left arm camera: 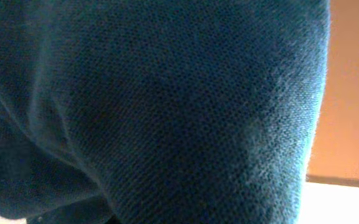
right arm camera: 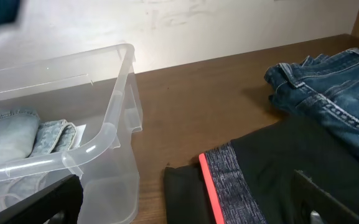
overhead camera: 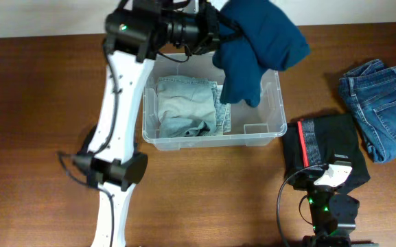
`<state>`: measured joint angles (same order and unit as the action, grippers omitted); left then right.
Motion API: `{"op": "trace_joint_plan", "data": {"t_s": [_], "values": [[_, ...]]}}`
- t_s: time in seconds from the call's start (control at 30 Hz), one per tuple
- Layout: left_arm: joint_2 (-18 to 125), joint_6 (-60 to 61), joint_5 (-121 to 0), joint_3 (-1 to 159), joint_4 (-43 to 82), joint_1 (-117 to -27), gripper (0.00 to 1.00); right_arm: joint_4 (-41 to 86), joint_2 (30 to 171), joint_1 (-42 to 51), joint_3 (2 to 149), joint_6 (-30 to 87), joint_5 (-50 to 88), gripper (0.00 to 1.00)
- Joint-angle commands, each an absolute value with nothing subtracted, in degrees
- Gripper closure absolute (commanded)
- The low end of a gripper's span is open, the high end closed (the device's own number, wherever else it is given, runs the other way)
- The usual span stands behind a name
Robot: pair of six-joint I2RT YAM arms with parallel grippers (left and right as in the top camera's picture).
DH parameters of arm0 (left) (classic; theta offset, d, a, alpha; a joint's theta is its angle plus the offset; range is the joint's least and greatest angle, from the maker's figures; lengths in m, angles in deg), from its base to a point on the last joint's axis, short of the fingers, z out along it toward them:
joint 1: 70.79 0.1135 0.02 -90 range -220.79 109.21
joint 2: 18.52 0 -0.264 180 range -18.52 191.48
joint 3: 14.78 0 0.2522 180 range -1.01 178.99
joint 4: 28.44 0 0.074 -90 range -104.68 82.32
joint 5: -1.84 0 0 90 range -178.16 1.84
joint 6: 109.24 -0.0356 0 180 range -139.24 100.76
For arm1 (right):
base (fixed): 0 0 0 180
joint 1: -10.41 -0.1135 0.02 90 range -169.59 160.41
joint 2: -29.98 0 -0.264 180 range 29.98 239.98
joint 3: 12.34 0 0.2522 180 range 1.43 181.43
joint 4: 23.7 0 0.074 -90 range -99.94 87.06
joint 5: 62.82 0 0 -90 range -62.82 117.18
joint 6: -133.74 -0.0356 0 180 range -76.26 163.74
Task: Pack container
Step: 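Lift the teal shirt with the left gripper over the container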
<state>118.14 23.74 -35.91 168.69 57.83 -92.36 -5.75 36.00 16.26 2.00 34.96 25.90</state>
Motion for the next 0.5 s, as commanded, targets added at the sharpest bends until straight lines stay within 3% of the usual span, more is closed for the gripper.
{"op": "trace_joint_plan", "data": {"t_s": [0.0, 0.17, 0.33, 0.47], "values": [[119.39, 26.94, -32.52, 169.28, 56.92, -90.32, 1.0, -5.43, 35.58, 15.95, 1.74, 35.16, 26.4, 0.01], [119.36, 25.65, -32.59, 169.31, 56.48, -90.87, 1.0, -5.43, 35.58, 15.95, 1.74, 35.16, 26.4, 0.01], [119.36, 24.38, -44.24, 169.28, 62.99, -90.1, 1.0, -5.43, 35.58, 15.95, 1.74, 35.16, 26.4, 0.01], [119.36, 23.07, -44.06, 169.28, 64.41, -90.54, 0.99, -5.43, 35.58, 15.95, 1.74, 35.16, 26.4, 0.01]]}}
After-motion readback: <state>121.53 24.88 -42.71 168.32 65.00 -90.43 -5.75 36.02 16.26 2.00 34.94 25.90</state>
